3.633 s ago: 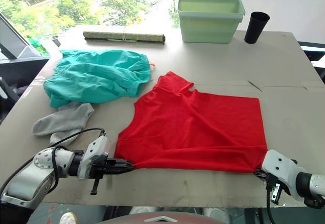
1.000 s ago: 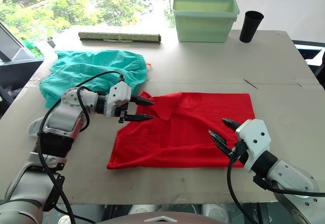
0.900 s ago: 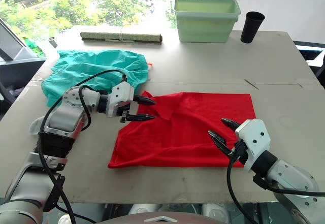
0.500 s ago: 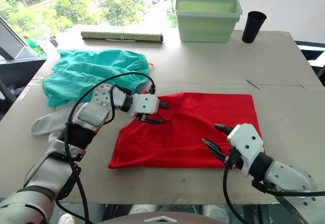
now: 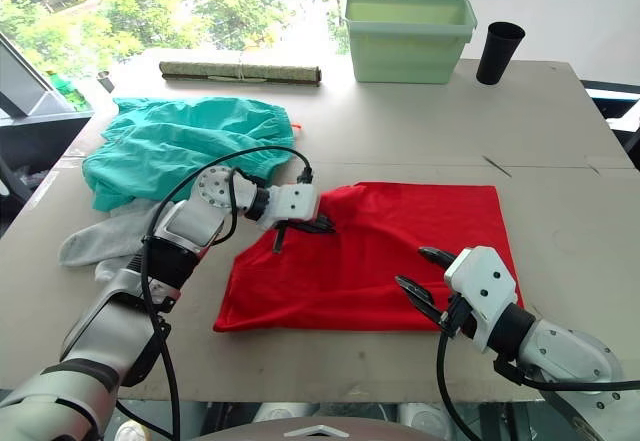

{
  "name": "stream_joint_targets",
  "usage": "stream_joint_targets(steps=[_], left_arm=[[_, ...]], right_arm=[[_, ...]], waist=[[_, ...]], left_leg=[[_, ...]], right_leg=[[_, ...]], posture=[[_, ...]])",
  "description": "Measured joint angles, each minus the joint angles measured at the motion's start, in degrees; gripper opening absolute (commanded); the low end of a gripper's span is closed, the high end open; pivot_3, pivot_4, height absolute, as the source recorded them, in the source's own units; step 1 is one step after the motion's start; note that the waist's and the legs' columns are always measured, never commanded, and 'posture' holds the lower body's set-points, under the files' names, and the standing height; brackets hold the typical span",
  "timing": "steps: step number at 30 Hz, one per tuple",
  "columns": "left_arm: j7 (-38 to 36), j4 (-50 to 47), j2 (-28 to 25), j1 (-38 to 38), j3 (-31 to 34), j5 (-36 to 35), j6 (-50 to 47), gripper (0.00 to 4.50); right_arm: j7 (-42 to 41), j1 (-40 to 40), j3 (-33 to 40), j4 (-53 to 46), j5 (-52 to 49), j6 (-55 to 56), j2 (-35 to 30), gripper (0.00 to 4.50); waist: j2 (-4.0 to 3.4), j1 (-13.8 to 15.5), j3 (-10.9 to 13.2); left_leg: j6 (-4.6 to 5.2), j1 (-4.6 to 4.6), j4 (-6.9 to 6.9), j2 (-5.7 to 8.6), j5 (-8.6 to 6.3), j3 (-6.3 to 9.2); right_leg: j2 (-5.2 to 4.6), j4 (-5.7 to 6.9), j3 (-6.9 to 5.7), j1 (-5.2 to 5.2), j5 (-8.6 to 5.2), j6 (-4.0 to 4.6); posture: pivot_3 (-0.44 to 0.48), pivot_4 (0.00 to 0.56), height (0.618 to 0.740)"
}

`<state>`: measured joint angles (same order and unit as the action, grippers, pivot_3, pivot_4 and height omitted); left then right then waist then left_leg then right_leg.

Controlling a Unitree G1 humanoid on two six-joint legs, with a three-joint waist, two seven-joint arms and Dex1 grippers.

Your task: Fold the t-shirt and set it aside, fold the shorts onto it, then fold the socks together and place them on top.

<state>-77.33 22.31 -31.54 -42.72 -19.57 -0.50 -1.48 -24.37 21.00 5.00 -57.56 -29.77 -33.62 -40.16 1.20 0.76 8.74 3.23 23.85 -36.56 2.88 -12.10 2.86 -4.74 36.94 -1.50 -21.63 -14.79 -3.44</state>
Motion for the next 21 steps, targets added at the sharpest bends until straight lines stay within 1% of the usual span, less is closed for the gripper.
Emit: stream_joint_targets(steps=[2, 3, 5, 8, 11, 15, 16, 19, 21], left_arm=[[-1.07, -1.78, 0.20, 0.05, 2.73, -4.50, -6.23, 0.03], [-1.85, -1.77, 0.77, 0.42, 5.00, -7.34, -7.35, 0.03], [-2.91, -1.95, 1.43, 0.85, 7.04, -10.61, -7.91, 0.03], [-4.62, -4.76, 1.06, 3.47, 10.54, -15.60, -8.82, 0.03], [-6.85, -9.06, -1.33, 7.06, 12.90, -19.70, -10.46, 0.03], [-9.08, -11.81, -6.01, 9.53, 13.59, -21.65, -14.69, 0.03], [-9.03, -12.29, -6.63, 9.80, 14.00, -21.93, -15.40, 0.03], [-6.62, -13.86, -6.37, 11.97, 16.72, -22.32, -14.32, 0.03], [-4.54, -14.50, -5.98, 13.06, 17.93, -22.79, -14.15, 0.03]], right_arm=[[0.16, -0.32, 0.39, 0.01, -1.02, -1.19, 0.14, 2.47], [0.28, -0.75, 0.54, 0.09, -1.81, -2.06, 0.27, 2.47], [0.43, -1.51, 0.58, 0.17, -2.32, -2.89, 0.40, 2.47], [0.30, -2.43, 1.22, 0.67, -2.21, -3.84, -0.17, 2.47], [0.31, -3.21, 2.61, 2.18, -2.18, -5.13, -0.35, 2.47], [1.42, -4.77, 3.48, 4.75, -0.26, -8.19, -2.14, 2.47], [1.82, -5.13, 3.81, 5.51, 0.66, -8.92, -2.88, 2.47], [3.02, -10.36, 2.09, 10.79, 7.65, -11.33, -9.60, 2.47], [3.75, -15.75, -1.21, 15.47, 12.03, -14.58, -12.93, 2.47]], waist=[[0.00, -0.02, 0.00], [0.00, -0.01, 0.00], [0.00, 0.00, 0.00], [0.00, -0.13, 0.00], [-0.01, -0.13, 0.00], [-0.02, 0.03, 0.01], [-0.04, 0.14, 0.02], [-0.08, 0.05, 0.04], [-0.06, 0.04, 0.03]], left_leg=[[0.00, 0.00, -0.01, -0.01, 0.00, 0.00], [0.00, -0.01, -0.02, -0.02, 0.00, 0.01], [0.00, -0.01, -0.03, -0.03, 0.00, 0.01], [0.00, -0.01, -0.02, -0.04, 0.00, 0.00], [-0.01, -0.02, -0.01, -0.07, 0.00, 0.01], [0.00, -0.02, -0.01, -0.05, 0.00, 0.01], [0.00, -0.02, -0.01, -0.03, 0.00, 0.01], [0.00, -0.02, -0.05, -0.01, 0.00, -0.10], [-0.01, -0.02, -0.03, -0.05, 0.00, -0.08]], right_leg=[[0.00, 0.00, 0.00, 0.00, 0.00, 0.00], [0.00, 0.00, 0.00, 0.00, 0.00, 0.00], [-0.04, 0.00, 0.01, 0.01, 0.00, 0.00], [-0.19, 0.00, 0.04, -0.01, 0.00, 0.01], [-0.23, 0.00, 0.19, -0.01, 0.00, 0.03], [-0.24, -0.02, 0.27, -0.01, -0.01, 0.04], [-0.26, -0.02, 0.27, 0.00, -0.01, 0.04], [-0.30, -0.06, 0.38, -0.02, -0.03, 0.08], [-0.28, -0.06, 0.35, -0.03, -0.02, 0.08]], posture=[[0.000, 0.150, 0.731], [0.000, 0.150, 0.731], [0.000, 0.150, 0.731], [0.000, 0.150, 0.731], [0.000, 0.150, 0.731], [0.000, 0.150, 0.731], [0.000, 0.150, 0.731], [0.000, 0.150, 0.731], [0.000, 0.150, 0.731]])
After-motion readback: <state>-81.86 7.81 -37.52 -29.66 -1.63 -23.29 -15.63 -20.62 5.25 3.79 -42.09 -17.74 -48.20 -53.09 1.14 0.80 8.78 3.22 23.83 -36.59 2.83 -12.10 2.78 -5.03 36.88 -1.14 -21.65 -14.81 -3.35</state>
